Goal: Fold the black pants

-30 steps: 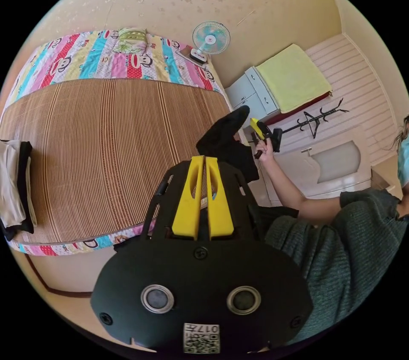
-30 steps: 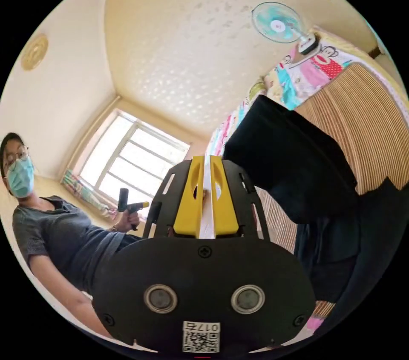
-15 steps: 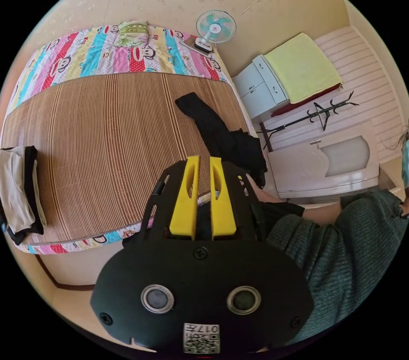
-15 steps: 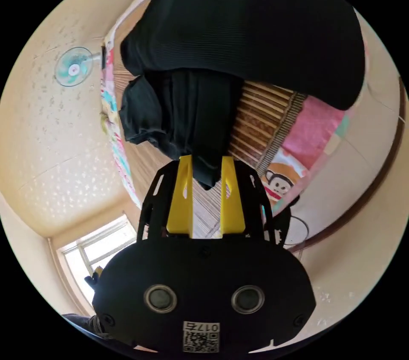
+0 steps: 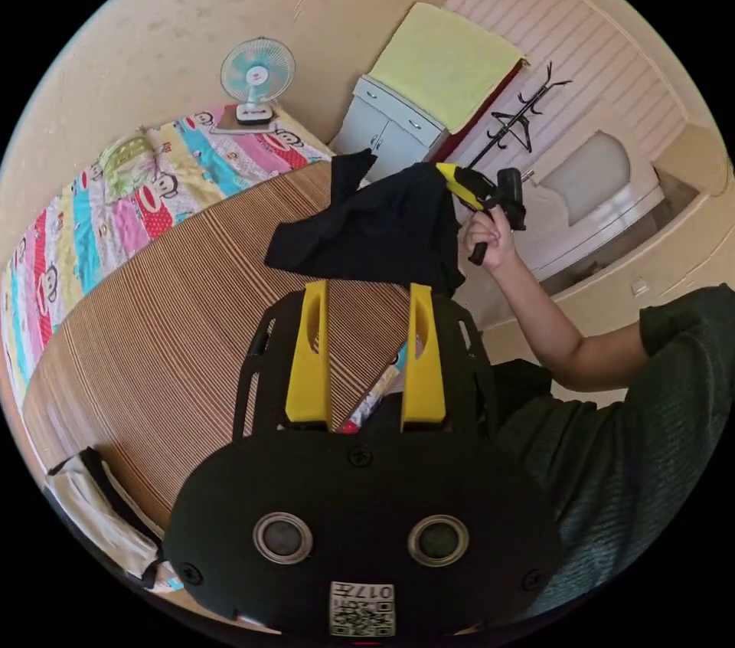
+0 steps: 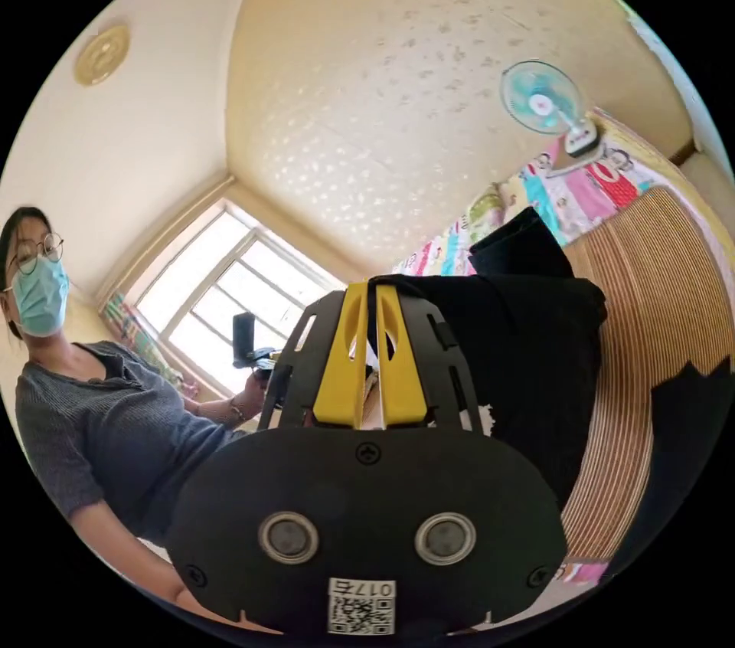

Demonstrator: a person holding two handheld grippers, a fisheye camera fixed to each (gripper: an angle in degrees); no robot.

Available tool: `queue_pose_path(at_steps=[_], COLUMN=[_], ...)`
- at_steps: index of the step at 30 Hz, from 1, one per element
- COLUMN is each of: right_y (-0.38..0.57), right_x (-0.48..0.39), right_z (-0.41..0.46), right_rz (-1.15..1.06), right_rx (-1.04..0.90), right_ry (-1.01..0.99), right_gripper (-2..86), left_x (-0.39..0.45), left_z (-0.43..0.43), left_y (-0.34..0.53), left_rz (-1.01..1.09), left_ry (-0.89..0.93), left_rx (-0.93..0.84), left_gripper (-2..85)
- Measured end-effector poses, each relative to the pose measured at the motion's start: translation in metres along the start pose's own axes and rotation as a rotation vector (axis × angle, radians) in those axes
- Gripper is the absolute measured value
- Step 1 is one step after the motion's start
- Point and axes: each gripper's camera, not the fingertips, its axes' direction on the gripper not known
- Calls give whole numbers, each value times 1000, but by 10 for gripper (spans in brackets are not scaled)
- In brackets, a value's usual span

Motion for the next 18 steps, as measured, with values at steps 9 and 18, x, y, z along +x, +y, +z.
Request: queue_pose_path(at_steps=[9, 18], right_y=[46, 143], right_x=[-224, -313], right_z=[134, 125], right_rz=[-448, -681], right_rx=[-237, -90], right_ry=[-157, -131], right_gripper=[21, 18], left_x=[90, 77], left_z=[-100, -243], left_y=[-30, -11], left_rz=[469, 365], left_ry=[-272, 41], left_rx=[319, 618], left_gripper=[126, 11])
